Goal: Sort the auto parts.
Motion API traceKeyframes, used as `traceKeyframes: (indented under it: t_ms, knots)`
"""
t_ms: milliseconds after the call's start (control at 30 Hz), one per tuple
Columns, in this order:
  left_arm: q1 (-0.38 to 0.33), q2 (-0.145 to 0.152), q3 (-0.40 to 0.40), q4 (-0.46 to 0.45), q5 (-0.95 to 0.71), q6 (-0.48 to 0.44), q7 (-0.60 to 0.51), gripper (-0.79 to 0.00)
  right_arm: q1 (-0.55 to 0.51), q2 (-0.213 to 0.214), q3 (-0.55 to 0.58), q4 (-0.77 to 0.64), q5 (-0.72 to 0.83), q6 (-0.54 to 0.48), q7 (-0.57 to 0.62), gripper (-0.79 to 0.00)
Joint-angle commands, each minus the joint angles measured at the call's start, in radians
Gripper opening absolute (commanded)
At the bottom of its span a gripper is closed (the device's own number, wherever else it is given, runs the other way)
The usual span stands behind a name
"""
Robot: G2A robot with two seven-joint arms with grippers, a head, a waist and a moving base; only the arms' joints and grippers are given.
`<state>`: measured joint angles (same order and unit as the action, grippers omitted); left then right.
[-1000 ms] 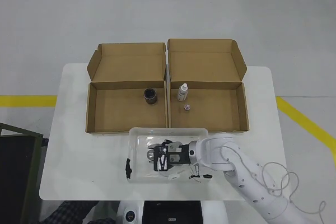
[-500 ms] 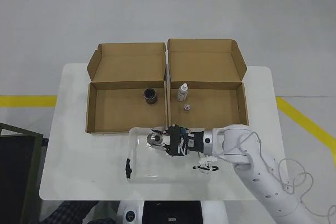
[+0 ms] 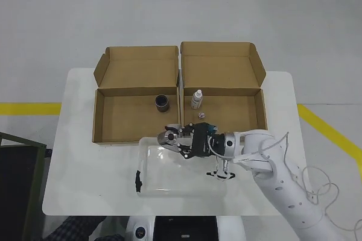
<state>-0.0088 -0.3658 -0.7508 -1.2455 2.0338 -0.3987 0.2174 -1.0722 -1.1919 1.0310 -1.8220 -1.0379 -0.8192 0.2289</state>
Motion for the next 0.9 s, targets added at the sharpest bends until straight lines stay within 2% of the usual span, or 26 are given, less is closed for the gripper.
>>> traceKeyframes:
  t_ms: [0, 400, 867]
  knots:
    - [0.000, 0.000, 0.000, 0.000, 0.000, 0.000, 0.000, 0.000, 0.002, 0.000, 0.001, 0.002, 0.004, 0.005, -0.008, -0.785]
    - [0.000, 0.000, 0.000, 0.000, 0.000, 0.000, 0.000, 0.000, 0.046, -0.008, -0.018, 0.044, 0.011, 0.037, -0.031, -0.785]
    - [0.000, 0.000, 0.000, 0.000, 0.000, 0.000, 0.000, 0.000, 0.152, -0.039, -0.129, 0.139, -0.110, 0.145, 0.031, -0.785]
